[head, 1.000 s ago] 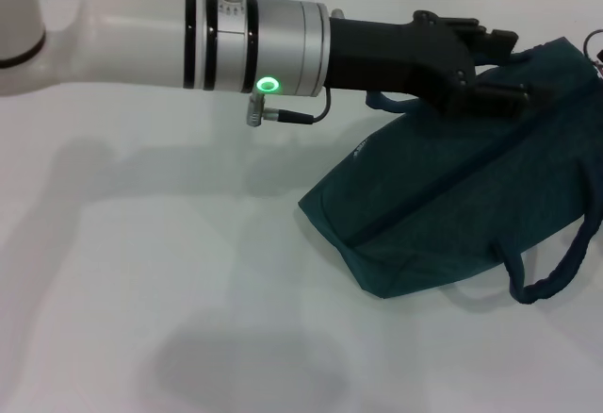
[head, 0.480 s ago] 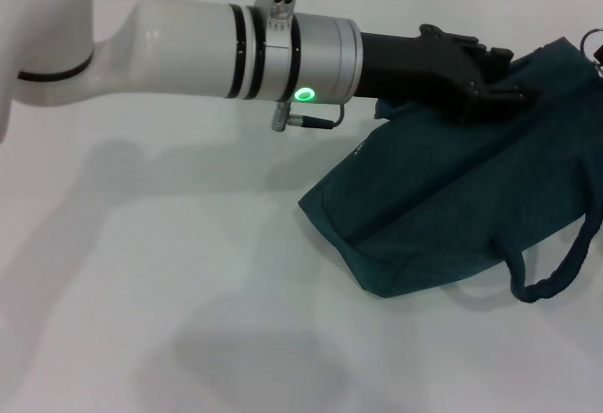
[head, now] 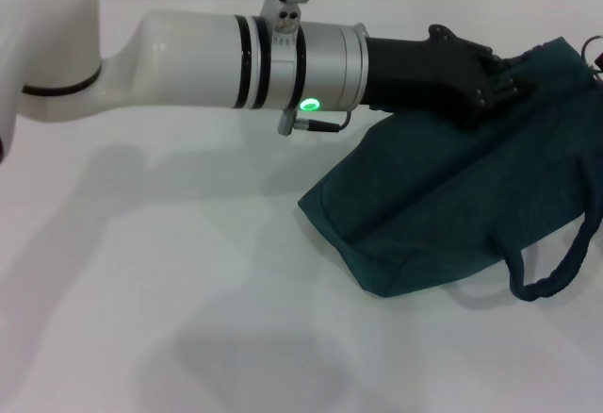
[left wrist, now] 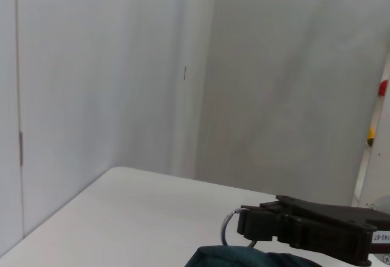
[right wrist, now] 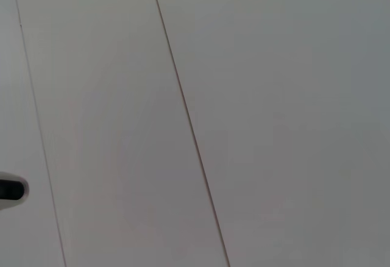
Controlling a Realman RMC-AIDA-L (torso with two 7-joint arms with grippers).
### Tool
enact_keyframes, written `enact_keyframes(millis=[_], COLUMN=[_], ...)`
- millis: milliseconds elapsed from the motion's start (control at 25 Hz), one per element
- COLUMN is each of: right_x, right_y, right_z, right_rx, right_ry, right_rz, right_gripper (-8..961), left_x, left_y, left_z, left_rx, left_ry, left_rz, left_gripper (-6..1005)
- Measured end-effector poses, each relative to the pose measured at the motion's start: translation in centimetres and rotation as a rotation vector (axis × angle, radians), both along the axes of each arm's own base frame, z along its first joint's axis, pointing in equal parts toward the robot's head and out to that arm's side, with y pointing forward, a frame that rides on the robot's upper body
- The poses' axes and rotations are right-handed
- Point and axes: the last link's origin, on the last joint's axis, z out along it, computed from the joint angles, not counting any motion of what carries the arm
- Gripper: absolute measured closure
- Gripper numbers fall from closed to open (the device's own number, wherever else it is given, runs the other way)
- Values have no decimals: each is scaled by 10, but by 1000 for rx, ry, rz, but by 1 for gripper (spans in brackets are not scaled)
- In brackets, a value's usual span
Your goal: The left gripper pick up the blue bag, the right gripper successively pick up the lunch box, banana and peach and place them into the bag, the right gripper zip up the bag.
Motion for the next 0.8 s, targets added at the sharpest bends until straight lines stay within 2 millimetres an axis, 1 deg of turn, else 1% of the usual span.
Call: enact_keyframes(millis=[360, 400, 480, 800], right_x=[10, 14, 17, 31], right_y=[-6, -9, -9, -8], right_z=[2, 4, 4, 0], right_rx=[21, 32, 36, 23], right_ry=[23, 32, 34, 8], right_rz=[-49, -74, -89, -185], right_gripper=[936, 936, 936, 936], left_x=[-3, -3, -5, -8], left_y=[-3, -3, -3, -1], left_z=[-1, -1, -1, 0], left_rx=[4, 2, 1, 5], left_ry=[-6, -4, 4, 31], left_rz=[-37, -41, -45, -56], left_gripper=[892, 912, 952, 947])
